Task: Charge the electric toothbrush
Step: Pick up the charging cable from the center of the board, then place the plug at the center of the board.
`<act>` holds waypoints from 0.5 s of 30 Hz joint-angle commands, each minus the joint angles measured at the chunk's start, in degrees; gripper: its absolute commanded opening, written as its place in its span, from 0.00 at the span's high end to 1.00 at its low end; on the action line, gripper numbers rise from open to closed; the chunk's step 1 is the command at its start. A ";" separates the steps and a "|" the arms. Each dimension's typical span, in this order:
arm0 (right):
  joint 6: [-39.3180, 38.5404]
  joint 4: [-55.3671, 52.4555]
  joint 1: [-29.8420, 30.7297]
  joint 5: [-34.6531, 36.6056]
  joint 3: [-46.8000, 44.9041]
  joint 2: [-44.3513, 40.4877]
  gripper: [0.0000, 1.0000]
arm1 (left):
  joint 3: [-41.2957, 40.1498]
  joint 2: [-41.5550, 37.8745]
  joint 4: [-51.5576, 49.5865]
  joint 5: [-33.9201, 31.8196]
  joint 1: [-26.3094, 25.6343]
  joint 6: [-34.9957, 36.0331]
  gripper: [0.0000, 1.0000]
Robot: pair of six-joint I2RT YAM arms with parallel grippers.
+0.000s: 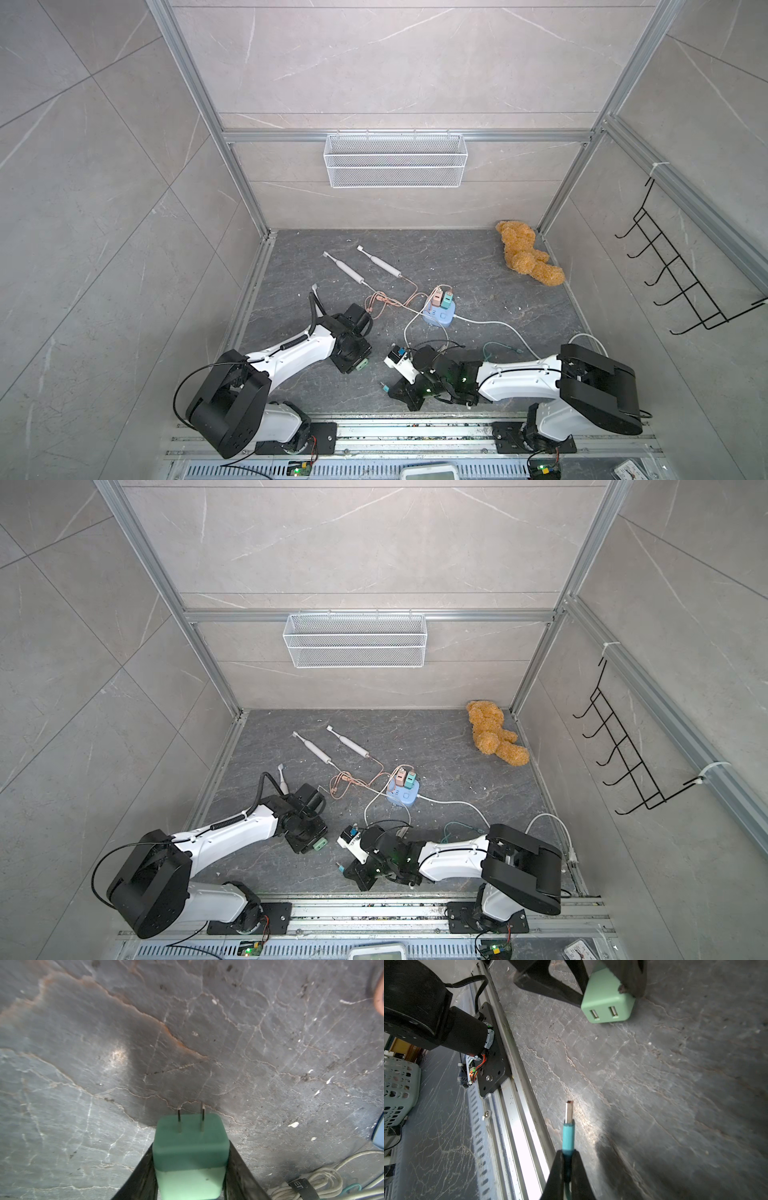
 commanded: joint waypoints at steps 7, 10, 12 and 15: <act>-0.37 -1.18 -0.58 2.86 1.67 1.67 1.00 | -1.13 -2.10 1.27 2.76 0.07 -0.80 1.00; -1.99 -6.07 -0.45 7.33 4.75 2.76 1.00 | -0.85 -0.94 1.89 4.09 0.00 -1.20 1.00; -2.28 -4.99 -0.45 8.18 4.58 3.16 1.00 | -0.92 0.30 2.23 4.53 -0.03 -1.21 1.00; -2.82 -5.64 -0.37 7.71 5.67 4.52 1.00 | -1.11 1.80 2.85 5.47 0.00 -0.87 1.00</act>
